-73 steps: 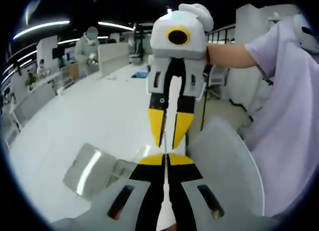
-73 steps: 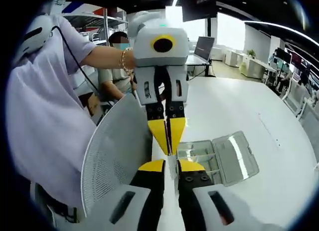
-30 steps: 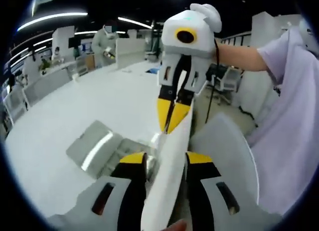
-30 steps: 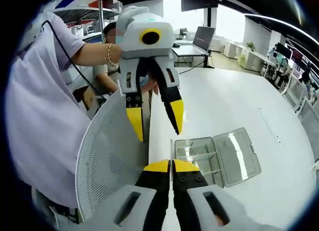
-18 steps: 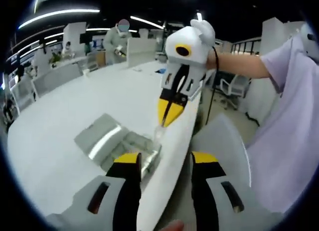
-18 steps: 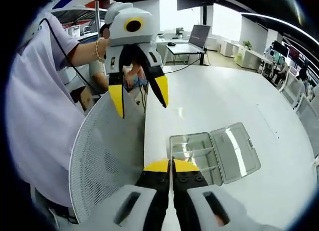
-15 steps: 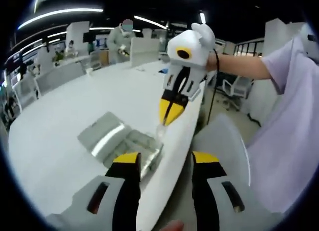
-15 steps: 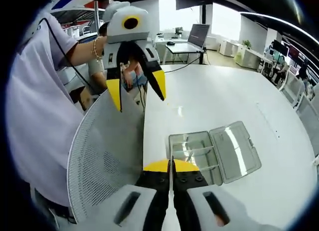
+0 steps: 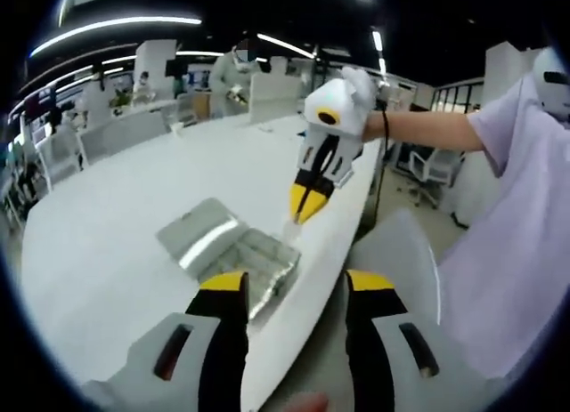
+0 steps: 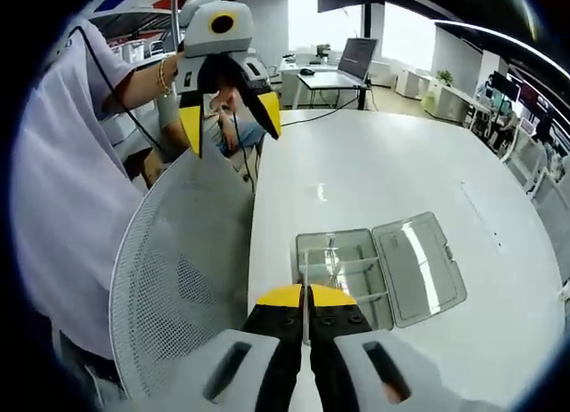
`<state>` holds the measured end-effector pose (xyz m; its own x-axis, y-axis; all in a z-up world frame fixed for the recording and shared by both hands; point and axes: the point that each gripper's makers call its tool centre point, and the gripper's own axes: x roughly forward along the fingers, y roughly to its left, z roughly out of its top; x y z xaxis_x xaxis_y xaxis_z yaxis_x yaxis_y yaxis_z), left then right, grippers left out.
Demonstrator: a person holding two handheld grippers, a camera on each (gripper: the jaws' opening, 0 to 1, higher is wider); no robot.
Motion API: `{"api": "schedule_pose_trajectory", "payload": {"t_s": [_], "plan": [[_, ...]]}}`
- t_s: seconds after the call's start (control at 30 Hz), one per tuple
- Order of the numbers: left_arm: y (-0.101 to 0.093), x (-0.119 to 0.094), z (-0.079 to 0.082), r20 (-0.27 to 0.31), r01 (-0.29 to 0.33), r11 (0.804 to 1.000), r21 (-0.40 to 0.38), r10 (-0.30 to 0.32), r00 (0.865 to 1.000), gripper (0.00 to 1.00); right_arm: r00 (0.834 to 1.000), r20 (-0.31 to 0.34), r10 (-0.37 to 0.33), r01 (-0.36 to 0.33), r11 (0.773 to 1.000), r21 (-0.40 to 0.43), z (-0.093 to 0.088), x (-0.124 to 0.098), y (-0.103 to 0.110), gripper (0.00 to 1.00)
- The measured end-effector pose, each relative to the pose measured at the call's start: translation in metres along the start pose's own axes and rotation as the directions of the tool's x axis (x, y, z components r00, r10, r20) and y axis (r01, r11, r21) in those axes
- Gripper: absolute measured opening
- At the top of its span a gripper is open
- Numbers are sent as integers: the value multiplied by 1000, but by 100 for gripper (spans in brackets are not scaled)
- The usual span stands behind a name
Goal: Insert the divider into the dual guide fixture by aligning both edges with the guide slots and pushing it downward to the bottom, including one-sided entry, uneven engagement, binding, and posture correction.
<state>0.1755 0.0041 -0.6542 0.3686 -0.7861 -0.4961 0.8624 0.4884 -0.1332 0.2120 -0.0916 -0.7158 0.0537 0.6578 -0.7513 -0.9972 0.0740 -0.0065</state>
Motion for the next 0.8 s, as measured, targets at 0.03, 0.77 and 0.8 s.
{"api": "schedule_pose_trajectory", "payload": {"t_s": [0.03, 0.77, 0.8], "plan": [[0, -1, 0, 1, -1, 1000, 0, 1, 1000, 41, 1000, -3, 0, 0, 1000, -2, 0, 0, -1, 0], [-5, -13, 8, 14, -42, 999, -8, 42, 999, 42, 999, -32, -11, 9, 999, -40, -11, -2, -18, 0], [-5, -13, 8, 13, -45, 999, -9, 45, 999, 42, 999, -33, -12, 10, 999, -41, -12, -2, -18, 0]]}}
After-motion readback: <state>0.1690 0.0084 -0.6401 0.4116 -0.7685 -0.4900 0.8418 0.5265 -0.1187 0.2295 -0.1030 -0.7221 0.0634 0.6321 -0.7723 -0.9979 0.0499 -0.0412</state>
